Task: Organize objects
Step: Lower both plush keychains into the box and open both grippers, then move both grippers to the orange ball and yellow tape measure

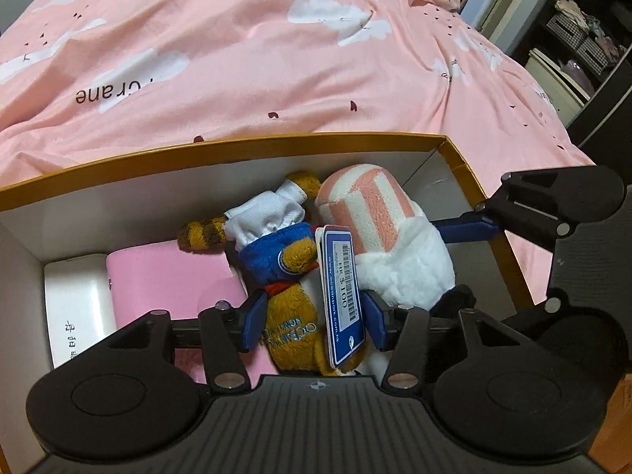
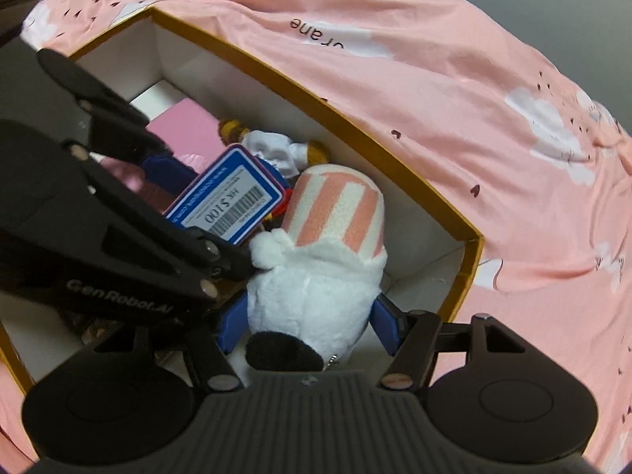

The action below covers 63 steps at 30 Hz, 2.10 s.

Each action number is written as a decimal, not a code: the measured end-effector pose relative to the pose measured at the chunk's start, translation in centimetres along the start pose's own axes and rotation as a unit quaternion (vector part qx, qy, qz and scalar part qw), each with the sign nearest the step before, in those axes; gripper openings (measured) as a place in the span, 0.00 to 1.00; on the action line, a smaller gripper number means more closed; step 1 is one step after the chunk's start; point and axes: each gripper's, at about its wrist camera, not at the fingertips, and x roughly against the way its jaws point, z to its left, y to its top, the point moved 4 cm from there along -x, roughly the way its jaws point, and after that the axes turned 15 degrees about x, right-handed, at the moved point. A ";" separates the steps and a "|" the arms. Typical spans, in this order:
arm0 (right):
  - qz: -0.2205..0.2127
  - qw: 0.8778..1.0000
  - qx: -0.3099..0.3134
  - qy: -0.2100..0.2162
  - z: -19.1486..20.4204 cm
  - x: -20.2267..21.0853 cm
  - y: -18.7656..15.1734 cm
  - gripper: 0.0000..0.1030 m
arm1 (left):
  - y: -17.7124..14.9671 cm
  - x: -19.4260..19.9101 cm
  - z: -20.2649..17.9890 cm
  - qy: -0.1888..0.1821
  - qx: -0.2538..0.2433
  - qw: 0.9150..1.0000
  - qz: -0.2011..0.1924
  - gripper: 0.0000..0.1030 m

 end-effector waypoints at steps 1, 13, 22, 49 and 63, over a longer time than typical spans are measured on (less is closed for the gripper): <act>-0.002 1.000 0.005 0.001 0.0 0.2 -0.1 0.66 | -0.2 0.1 0.0 0.000 -0.004 1.000 -0.003 0.58; -0.046 0.998 -0.031 0.001 -1.3 2.7 -0.9 0.53 | -0.7 3.1 -0.5 -0.010 -0.008 0.999 -0.045 0.56; -0.058 0.997 -0.039 -0.009 -1.4 1.2 -0.5 0.19 | -1.2 1.9 -1.2 0.018 -0.016 0.999 -0.045 0.29; -0.178 0.976 -0.124 -0.013 4.2 13.6 -6.8 0.22 | -9.3 12.9 -6.0 -0.040 -0.047 0.990 -0.126 0.29; -0.053 0.969 -0.240 0.023 11.8 11.7 -19.0 0.34 | -20.1 6.1 -8.7 -0.067 -0.058 0.994 0.058 0.30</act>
